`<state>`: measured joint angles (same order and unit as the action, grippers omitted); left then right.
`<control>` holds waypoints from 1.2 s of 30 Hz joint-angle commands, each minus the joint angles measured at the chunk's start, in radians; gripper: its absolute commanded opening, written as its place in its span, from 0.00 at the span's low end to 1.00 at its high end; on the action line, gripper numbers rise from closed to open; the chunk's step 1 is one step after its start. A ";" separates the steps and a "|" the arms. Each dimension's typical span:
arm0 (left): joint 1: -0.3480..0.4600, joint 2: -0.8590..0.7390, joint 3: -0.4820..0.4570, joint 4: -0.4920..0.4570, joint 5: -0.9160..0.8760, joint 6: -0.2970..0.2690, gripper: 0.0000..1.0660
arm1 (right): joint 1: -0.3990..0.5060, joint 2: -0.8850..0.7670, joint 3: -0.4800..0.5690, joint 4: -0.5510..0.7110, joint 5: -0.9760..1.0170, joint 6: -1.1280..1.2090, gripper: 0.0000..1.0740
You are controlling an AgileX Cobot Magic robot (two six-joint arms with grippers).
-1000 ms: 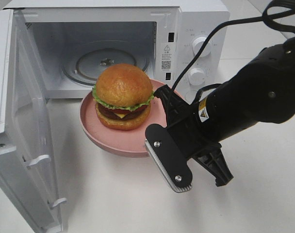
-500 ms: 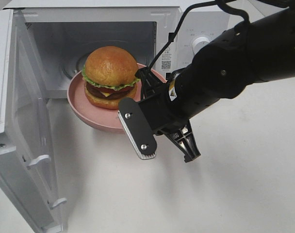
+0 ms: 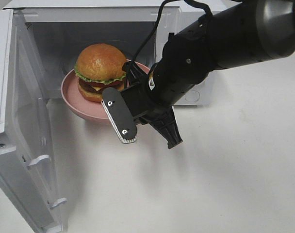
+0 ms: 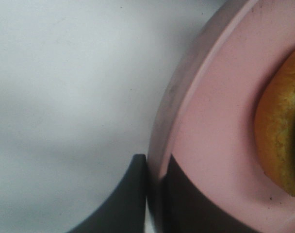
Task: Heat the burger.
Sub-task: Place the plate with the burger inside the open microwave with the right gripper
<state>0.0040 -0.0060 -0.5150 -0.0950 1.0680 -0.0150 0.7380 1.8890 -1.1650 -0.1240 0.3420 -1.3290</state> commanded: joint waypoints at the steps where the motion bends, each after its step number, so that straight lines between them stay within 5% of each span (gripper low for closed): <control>1: 0.003 -0.017 -0.001 -0.003 0.000 0.000 0.94 | -0.002 0.015 -0.067 -0.045 -0.027 0.047 0.01; 19: 0.003 -0.017 -0.001 -0.003 0.000 0.000 0.94 | -0.005 0.150 -0.274 -0.099 0.042 0.128 0.01; 36: 0.003 -0.017 -0.001 -0.003 0.000 0.000 0.94 | -0.011 0.315 -0.574 -0.122 0.188 0.214 0.00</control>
<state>0.0040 -0.0060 -0.5150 -0.0950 1.0680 -0.0150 0.7350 2.2160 -1.7210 -0.2230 0.5710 -1.1280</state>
